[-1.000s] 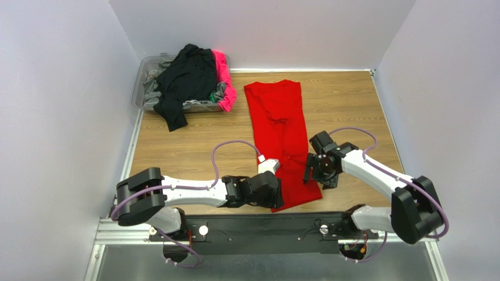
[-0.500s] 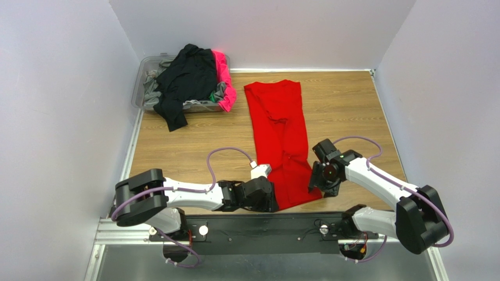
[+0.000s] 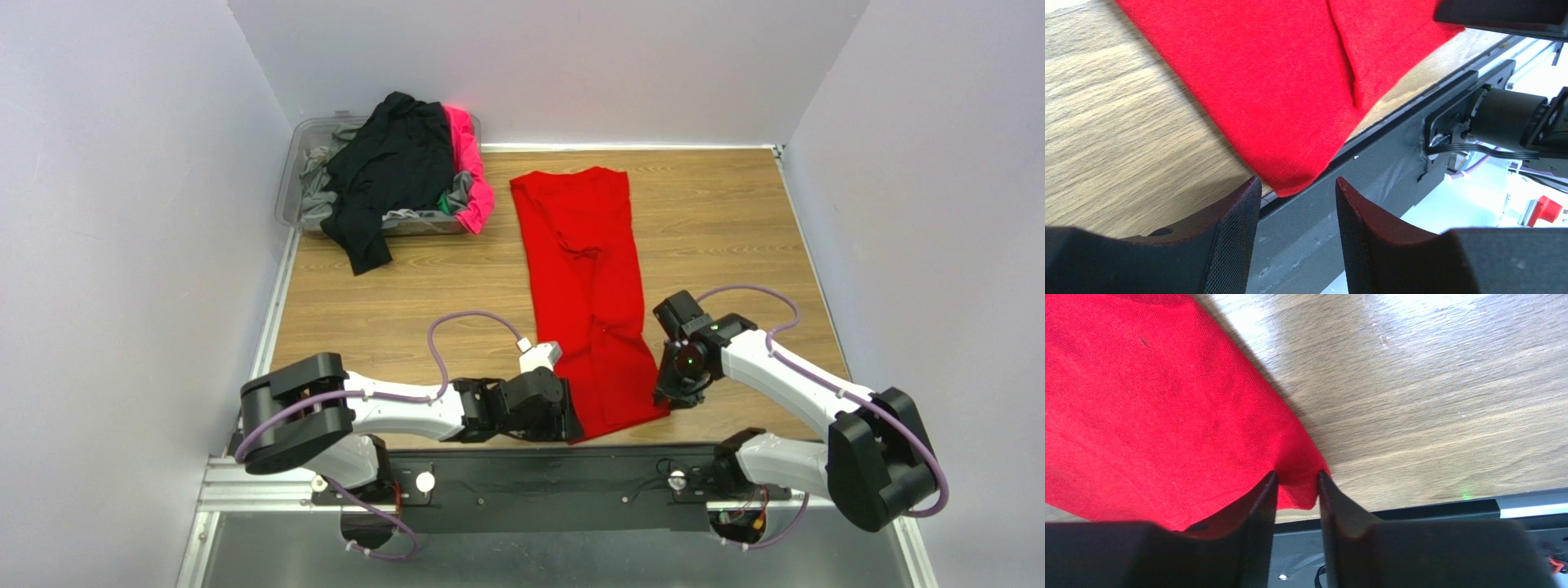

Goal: Fold and stack the t-shirts
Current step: Fold the tshirt

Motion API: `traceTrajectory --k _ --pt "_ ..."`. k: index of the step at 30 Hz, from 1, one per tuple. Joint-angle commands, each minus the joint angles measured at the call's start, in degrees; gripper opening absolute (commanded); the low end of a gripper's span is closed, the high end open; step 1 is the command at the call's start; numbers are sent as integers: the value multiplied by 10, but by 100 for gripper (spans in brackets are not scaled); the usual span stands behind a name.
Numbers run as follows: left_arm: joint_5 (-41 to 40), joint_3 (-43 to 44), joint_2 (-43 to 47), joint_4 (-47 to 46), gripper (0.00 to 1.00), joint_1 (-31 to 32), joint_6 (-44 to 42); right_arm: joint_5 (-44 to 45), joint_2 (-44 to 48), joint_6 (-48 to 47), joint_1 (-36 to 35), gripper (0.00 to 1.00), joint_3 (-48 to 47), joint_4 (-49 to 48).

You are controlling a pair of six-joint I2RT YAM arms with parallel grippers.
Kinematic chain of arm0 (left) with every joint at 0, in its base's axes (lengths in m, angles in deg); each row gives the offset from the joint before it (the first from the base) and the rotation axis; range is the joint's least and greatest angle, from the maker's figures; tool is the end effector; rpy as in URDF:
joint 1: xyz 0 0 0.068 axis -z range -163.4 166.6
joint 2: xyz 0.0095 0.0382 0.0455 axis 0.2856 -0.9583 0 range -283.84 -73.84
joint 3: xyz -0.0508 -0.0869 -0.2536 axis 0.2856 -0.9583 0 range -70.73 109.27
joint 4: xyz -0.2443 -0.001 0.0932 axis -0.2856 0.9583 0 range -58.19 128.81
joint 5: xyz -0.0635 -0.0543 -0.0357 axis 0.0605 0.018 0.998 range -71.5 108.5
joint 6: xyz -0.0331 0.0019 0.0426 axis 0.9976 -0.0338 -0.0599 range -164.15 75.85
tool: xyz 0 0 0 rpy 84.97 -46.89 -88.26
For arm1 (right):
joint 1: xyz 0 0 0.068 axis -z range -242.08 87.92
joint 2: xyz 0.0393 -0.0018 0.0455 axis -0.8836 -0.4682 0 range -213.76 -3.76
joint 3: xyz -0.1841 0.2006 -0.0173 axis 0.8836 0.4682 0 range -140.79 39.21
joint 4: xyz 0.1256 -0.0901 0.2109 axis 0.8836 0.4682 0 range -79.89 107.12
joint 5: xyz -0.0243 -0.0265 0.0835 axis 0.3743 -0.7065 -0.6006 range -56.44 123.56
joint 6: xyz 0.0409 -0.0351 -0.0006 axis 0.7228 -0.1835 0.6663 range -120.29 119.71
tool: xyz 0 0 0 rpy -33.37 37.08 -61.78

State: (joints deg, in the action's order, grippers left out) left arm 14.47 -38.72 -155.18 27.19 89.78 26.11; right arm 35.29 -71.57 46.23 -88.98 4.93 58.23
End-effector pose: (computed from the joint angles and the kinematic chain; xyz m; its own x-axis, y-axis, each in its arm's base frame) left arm 0.0785 -0.2512 0.1506 -0.9539 -0.0891 -0.2865 0.1261 0.7475 -0.6522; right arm 0.1553 0.0777 0.1642 -0.9324 0.3403 -0.1217 0.3318 0.9395 0.0848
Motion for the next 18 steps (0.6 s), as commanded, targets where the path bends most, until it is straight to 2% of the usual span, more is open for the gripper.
traceTrajectory --k 1,5,14,15,18 --pt "5 2 -13 4 56 -4 13 13 11 5 2 35 6 10" --pt "8 10 -29 18 56 -6 15 9 18 4 2 32 9 10" --pt "0 31 -59 39 55 -6 8 5 26 4 2 31 9 10" --pt "1 34 -64 41 52 -5 6 5 26 3 2 29 10 11" --pt "2 45 -79 45 32 -6 -2 5 27 2 2 25 10 10"
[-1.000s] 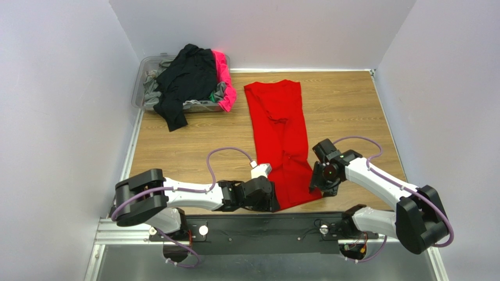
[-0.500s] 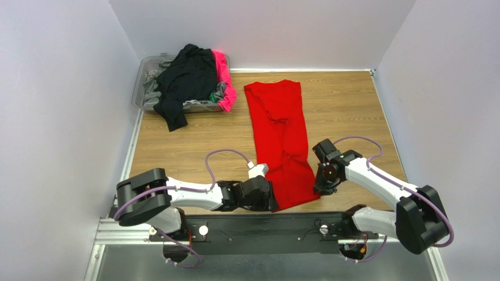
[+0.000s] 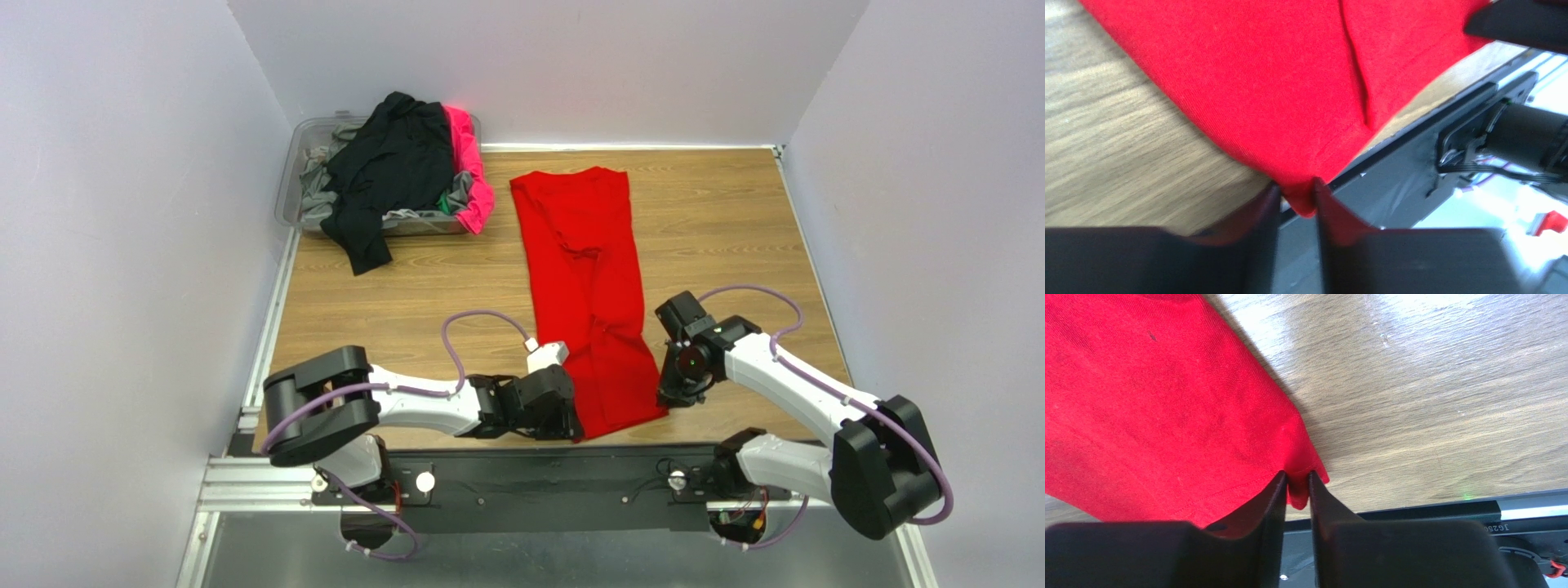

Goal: Fold and stack the t-shirts
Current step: Fold the tshirt

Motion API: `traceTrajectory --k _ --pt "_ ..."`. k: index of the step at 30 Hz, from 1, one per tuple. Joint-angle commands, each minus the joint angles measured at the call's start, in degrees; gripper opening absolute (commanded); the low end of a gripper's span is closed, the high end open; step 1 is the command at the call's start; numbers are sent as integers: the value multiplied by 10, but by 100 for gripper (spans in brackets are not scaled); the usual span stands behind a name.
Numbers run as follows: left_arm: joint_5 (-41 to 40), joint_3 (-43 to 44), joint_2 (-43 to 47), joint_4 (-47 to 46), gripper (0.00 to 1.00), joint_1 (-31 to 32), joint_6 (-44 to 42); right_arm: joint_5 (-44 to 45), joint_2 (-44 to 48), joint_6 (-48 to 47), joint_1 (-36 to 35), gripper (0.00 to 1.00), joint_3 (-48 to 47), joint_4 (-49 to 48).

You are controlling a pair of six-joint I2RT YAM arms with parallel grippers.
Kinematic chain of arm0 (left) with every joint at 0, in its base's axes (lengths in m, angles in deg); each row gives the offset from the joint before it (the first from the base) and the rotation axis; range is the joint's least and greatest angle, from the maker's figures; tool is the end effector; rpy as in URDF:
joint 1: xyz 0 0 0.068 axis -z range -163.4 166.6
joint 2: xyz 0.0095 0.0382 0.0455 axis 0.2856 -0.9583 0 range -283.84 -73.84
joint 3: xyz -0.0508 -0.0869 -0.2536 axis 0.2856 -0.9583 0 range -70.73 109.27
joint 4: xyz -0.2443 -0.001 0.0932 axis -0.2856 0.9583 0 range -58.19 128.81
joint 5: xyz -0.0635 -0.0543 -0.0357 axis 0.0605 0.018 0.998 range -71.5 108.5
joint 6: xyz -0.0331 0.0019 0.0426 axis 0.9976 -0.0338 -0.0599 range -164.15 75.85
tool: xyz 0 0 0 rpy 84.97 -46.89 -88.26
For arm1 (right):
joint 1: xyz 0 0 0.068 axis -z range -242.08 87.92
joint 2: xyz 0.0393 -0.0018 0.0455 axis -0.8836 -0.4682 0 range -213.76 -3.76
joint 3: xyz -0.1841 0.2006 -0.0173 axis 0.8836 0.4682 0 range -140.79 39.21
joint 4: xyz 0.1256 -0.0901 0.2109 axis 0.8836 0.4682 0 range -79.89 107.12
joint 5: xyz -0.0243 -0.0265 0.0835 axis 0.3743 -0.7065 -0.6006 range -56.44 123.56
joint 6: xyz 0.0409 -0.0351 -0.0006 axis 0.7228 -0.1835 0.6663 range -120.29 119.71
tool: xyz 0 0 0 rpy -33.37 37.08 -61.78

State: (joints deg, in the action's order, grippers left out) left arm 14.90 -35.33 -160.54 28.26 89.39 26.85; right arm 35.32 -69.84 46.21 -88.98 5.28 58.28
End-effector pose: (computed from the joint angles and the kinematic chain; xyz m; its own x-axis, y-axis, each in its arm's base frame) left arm 0.0845 -0.2653 0.1422 -0.9609 -0.0870 -0.2628 0.0993 0.7778 -0.6206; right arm 0.1528 0.0764 0.1672 -0.9298 0.3414 -0.1378 0.3296 0.9387 0.1011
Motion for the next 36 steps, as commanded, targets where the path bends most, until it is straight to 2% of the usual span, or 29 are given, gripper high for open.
traceTrajectory --k 1,4,6,11,20,31,36 --pt "-2 12 -27 35 21 -2 -10 4 9 2 2 24 6 11" --pt "-1 14 -33 55 5 -2 -13 -1 8 -1 2 17 7 11" --pt "-4 16 -27 69 0 -2 -12 -11 10 -4 2 12 9 14" --pt "-16 12 5 100 0 3 -1 -33 16 -4 1 1 4 25" --pt "-34 -8 67 128 0 15 28 -24 4 7 -29 1 -17 48" --pt "-52 3 87 116 0 17 3 -20 1 32 -61 1 -66 69" --pt "-68 8 135 109 0 -22 -23 12 -18 37 -61 1 -114 73"
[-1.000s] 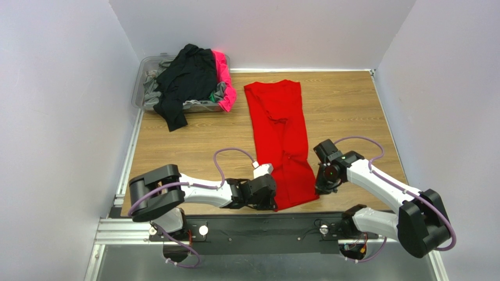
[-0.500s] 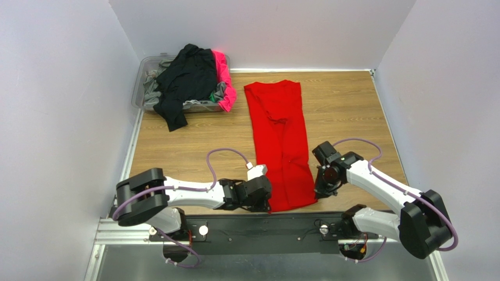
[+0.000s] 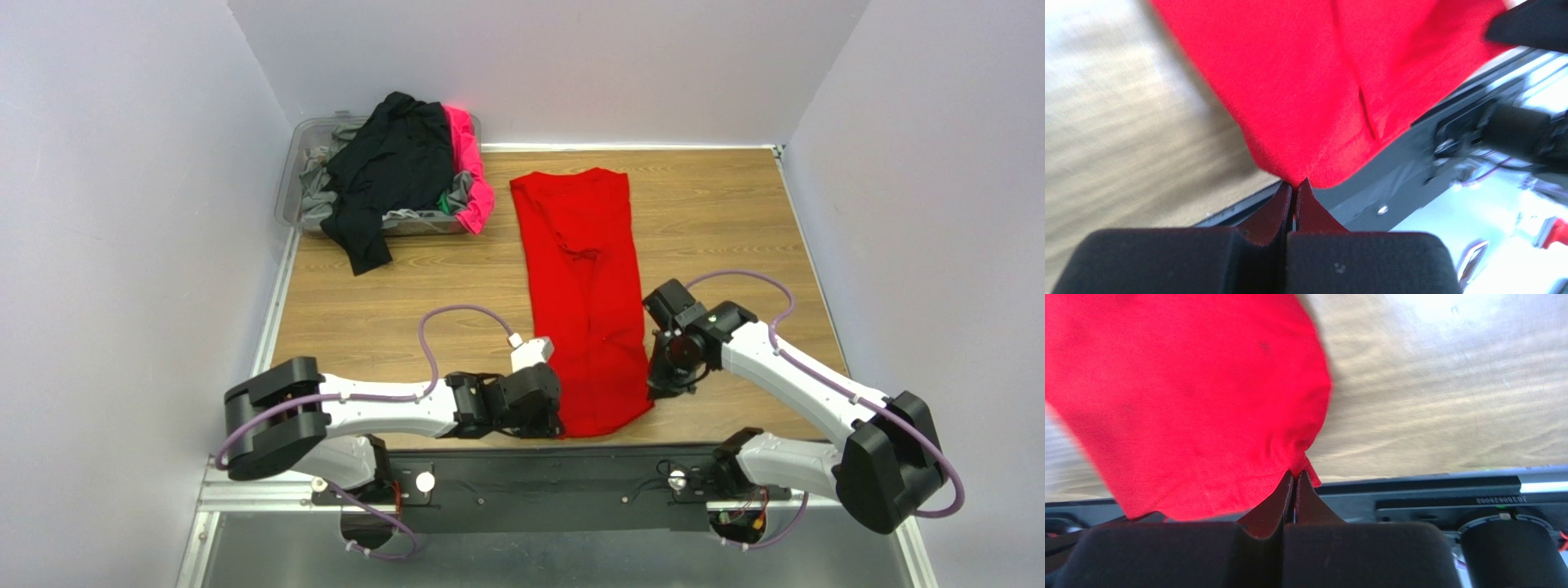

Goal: Fold and stack the t-shirts
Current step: Fold the tshirt

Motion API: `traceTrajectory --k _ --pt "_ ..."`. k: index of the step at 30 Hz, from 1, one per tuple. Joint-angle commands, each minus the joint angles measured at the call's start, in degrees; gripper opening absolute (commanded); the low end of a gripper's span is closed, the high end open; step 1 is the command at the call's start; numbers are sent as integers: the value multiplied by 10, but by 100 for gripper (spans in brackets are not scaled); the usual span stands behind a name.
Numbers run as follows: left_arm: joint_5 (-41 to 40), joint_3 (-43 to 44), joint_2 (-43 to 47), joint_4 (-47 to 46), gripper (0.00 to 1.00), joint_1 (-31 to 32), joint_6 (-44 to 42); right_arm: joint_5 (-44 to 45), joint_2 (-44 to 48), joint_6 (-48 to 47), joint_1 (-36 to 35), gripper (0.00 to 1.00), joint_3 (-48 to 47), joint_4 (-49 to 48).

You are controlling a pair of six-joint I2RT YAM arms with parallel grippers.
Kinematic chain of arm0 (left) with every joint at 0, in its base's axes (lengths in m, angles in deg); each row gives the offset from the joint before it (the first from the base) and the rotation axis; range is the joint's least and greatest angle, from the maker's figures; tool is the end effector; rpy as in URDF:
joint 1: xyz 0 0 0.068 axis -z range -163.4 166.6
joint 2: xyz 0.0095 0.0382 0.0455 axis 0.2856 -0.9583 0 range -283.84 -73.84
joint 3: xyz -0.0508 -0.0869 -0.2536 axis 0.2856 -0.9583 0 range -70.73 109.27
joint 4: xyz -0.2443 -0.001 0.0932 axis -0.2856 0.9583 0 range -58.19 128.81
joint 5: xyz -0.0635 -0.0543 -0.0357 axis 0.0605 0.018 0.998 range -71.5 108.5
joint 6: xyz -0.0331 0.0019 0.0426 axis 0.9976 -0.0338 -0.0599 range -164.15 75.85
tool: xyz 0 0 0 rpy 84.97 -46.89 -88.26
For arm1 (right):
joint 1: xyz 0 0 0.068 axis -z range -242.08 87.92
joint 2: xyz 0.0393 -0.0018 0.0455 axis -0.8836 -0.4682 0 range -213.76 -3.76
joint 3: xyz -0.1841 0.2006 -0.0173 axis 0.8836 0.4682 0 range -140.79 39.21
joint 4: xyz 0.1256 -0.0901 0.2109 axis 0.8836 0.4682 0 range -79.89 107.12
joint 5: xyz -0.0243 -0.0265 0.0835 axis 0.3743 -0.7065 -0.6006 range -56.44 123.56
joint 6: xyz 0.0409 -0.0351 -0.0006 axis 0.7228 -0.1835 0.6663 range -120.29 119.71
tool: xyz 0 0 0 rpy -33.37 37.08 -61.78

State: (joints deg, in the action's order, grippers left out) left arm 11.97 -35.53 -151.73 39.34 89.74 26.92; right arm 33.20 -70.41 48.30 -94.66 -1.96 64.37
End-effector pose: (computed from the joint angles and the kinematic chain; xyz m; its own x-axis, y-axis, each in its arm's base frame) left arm 0.0779 -0.2432 0.1655 -0.9517 -0.0997 -0.2902 0.0908 0.8118 -0.5769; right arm 0.1532 0.0982 0.1968 -0.9530 0.2811 -0.1132 0.2652 0.9543 0.1376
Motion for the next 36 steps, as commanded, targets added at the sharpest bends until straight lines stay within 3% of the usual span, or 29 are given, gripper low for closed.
traceTrajectory --k 1,8,25,36 --pt "-38 8 55 -8 0 -34 -29 39 -17 16 -5 1 -51 13" --pt "7 10 79 -62 0 -136 -115 93 -66 25 -4 1 -129 12" --pt "134 172 -103 -69 0 -331 -312 208 -316 -45 8 1 -366 8" --pt "198 278 -218 -62 0 -406 -375 194 -452 -97 66 1 -518 3"
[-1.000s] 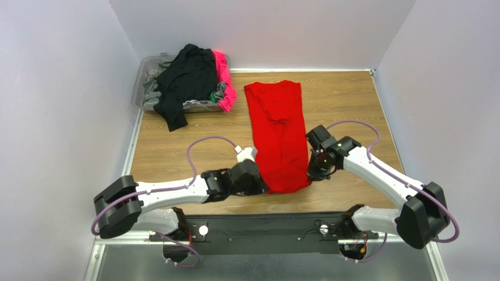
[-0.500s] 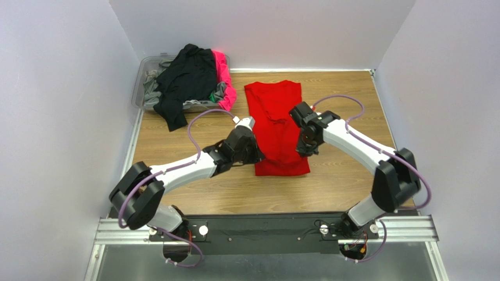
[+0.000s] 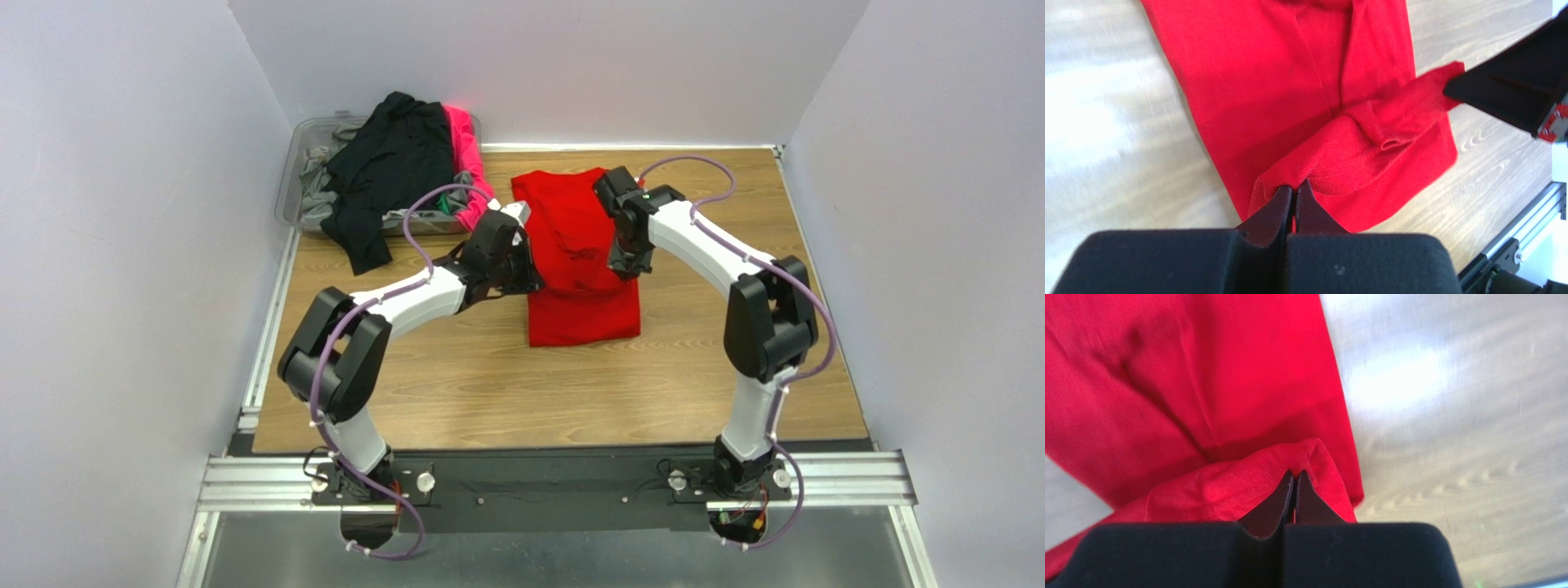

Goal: Fold and stack the t-shirts
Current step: Fold the tshirt

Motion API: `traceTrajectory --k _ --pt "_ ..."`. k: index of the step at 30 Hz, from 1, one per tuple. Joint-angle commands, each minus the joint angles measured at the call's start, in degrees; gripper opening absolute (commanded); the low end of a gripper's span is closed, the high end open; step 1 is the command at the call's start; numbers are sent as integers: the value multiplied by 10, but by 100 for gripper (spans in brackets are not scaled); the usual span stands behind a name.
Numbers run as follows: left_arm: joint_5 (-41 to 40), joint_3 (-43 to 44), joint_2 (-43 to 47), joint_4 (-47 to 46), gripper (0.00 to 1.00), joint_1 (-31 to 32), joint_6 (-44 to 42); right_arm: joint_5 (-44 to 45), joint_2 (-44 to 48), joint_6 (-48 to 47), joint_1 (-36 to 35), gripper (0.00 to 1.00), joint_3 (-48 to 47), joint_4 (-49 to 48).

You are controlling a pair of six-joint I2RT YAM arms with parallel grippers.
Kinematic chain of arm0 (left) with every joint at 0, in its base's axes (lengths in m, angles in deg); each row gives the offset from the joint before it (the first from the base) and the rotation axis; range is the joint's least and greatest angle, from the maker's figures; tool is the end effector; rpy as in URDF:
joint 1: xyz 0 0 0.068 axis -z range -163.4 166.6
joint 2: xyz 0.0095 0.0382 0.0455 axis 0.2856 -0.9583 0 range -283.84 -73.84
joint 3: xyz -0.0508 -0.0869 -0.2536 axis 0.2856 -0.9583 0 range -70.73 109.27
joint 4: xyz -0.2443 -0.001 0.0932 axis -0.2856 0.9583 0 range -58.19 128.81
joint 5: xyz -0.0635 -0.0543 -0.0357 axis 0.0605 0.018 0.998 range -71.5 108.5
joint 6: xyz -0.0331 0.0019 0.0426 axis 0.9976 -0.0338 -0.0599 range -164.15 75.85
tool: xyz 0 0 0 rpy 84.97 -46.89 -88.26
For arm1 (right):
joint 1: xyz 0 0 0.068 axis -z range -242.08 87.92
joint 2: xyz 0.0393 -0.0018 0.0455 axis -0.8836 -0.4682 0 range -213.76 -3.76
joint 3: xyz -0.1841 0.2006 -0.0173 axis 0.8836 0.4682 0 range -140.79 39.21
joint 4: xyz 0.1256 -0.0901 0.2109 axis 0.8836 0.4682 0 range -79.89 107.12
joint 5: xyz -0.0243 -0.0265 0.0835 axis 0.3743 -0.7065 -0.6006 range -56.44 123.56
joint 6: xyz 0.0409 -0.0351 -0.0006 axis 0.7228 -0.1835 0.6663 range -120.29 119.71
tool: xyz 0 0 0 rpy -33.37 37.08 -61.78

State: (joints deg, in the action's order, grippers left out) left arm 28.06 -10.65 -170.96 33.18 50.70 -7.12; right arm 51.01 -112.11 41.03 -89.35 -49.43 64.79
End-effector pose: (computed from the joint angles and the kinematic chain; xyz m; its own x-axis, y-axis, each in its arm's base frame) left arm 0.3030 -0.2123 0.2079 -0.8086 -0.1696 -0.5634 0.2176 0.8034 -0.5543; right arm 0.3454 0.1661 0.2339 -0.8841 0.2530 -0.3929 0.2909 0.9559 -0.0393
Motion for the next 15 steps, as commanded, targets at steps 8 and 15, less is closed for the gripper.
traceTrajectory --k 8,15 --pt "70 82 -83 2 0 -42 -51 4 -105 -49 41 1 -115 -1" --pt "45 107 -108 26 0 -57 -45 -8 -153 -64 49 1 -162 -1"
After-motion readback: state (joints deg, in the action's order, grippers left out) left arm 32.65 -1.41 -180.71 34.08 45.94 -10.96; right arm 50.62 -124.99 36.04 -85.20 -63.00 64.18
